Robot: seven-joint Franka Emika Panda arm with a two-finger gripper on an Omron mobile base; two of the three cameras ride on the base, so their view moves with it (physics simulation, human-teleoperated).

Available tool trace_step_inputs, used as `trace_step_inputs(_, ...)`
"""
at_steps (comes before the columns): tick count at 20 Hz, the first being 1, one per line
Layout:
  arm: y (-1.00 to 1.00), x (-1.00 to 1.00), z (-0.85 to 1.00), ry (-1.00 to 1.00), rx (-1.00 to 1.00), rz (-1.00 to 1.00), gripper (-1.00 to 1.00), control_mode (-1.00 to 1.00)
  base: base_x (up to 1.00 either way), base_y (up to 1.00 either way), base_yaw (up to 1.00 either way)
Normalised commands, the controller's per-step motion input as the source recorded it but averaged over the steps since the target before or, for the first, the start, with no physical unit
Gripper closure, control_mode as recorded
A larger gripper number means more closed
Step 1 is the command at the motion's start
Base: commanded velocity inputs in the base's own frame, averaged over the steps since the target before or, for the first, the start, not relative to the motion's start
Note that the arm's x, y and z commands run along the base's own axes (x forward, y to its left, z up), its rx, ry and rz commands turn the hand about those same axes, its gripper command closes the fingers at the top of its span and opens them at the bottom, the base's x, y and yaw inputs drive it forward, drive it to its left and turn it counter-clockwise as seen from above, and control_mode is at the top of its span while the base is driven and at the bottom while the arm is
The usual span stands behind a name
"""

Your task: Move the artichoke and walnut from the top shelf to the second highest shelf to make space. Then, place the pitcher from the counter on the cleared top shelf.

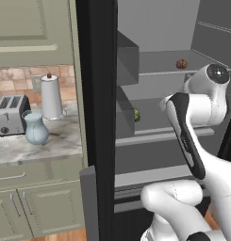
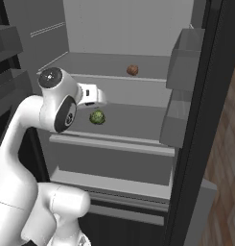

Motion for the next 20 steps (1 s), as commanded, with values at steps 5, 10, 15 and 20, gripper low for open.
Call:
trace_step_inputs(5,-0.24,-0.06,0.75,0.00,0.00,-0.06,-1.00,-1.00,0.00,0.00,0.00)
trace_step_inputs(10,-0.38,0.00,0.21,-0.03,0.01,-0.12,-1.00,-1.00,0.00,0.00,0.00)
trace_step_inputs(15,-0.31,0.00,0.00,-0.19,0.08,-0.15,-1.00,-1.00,0.00,0.00,0.00)
trace_step_inputs(20,-0.26,0.00,0.00,-0.27,0.13,-0.19,-1.00,-1.00,0.00,0.00,0.00)
